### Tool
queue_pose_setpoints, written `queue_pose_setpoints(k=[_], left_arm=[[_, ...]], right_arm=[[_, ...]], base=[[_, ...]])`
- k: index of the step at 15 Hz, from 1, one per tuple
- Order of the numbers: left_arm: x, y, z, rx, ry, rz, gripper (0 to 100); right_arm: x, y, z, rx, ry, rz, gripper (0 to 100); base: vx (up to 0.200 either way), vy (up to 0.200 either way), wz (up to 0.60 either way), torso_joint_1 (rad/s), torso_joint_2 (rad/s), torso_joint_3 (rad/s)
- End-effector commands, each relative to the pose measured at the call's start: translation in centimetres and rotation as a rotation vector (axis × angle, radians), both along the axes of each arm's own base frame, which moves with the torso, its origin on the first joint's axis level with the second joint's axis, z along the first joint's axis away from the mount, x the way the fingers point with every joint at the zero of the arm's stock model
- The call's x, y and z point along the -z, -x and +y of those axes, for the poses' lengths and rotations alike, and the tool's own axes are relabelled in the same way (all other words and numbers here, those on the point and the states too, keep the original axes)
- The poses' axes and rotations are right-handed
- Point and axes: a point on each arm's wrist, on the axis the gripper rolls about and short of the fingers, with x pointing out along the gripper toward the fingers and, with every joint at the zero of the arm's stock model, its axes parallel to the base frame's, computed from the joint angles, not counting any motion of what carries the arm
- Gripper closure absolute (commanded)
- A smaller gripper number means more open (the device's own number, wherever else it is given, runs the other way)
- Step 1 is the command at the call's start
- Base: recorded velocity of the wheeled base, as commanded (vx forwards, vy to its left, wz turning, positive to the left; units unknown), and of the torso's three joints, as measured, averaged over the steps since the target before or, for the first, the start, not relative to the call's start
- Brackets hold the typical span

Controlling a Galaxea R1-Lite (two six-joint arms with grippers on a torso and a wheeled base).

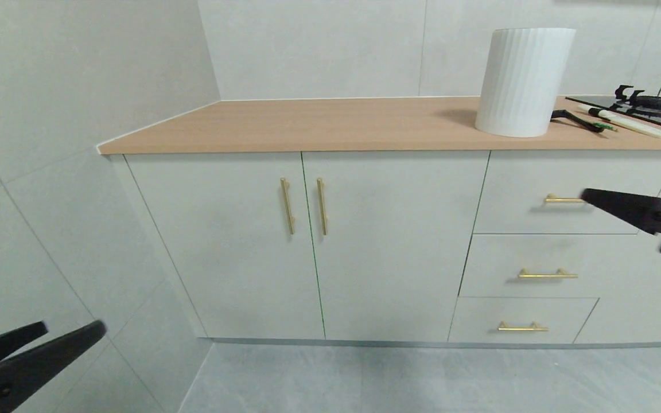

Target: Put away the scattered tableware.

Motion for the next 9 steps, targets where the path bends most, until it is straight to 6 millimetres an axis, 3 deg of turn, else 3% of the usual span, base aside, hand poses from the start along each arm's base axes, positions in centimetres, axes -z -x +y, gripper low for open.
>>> queue_pose_setpoints(k=[1, 5, 6, 9], left_arm=[[1.4, 6.4, 2.6, -0.085, 0.048, -0.158, 0], [3.9, 11.0, 3.4, -0.191, -0.106, -0.276, 0], [4.4, 11.7, 3.4, -0.205, -0.127, -0.292, 0], [5.0, 11.8, 3.4, -0.341, -0.184, -0.277, 0]], right_arm=[[3.1, 10.8, -5.6, 0.146, 0.105, -0.143, 0], [6.8, 18.5, -7.6, 0.307, 0.276, -0.21, 0], [7.5, 19.4, -7.5, 0.341, 0.291, -0.225, 0], [8.0, 19.5, -7.3, 0.505, 0.303, -0.181, 0]], base=[[0.0, 0.0, 0.0, 0.0, 0.0, 0.0], [0.0, 0.0, 0.0, 0.0, 0.0, 0.0], [0.0, 0.0, 0.0, 0.0, 0.0, 0.0], [0.0, 0.0, 0.0, 0.0, 0.0, 0.0]])
